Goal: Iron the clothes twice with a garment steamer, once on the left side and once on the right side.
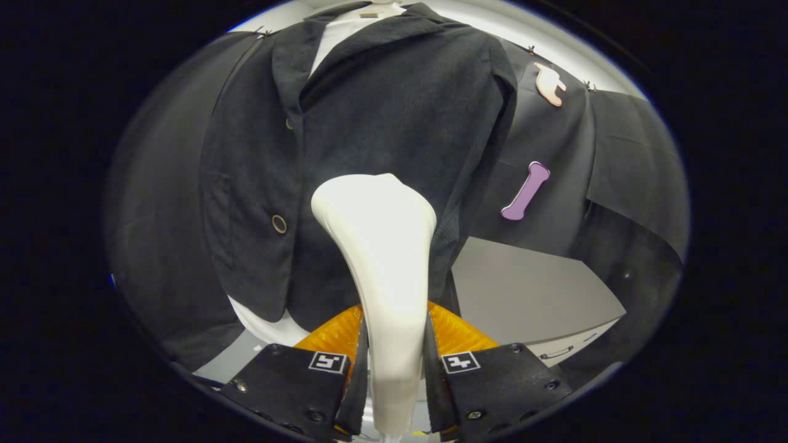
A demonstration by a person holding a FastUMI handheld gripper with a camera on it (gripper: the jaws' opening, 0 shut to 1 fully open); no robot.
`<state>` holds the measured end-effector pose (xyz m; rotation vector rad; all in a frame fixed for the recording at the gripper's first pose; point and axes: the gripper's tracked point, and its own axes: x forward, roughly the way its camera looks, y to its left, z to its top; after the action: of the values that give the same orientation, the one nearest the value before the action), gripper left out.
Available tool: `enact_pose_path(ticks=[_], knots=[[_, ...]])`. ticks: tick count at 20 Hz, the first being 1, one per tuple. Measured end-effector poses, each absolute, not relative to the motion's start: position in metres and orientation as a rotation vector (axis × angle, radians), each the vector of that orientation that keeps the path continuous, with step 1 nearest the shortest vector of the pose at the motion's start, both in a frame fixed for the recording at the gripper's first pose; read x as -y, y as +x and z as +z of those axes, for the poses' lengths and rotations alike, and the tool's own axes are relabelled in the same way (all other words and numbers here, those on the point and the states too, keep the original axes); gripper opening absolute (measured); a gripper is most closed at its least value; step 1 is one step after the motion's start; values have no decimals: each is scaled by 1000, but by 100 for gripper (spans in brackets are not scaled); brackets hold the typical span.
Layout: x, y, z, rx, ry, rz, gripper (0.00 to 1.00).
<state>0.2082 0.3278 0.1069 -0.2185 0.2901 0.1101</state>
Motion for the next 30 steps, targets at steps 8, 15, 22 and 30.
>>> enact_pose_path(ticks=[8, 15, 22, 30], knots=[[-333, 213, 84, -295, -266, 109, 43], [-326, 228, 56, -353, -279, 103, 43], [-317, 226, 13, -415, -293, 98, 43], [-313, 221, -21, -477, -276, 114, 43]])
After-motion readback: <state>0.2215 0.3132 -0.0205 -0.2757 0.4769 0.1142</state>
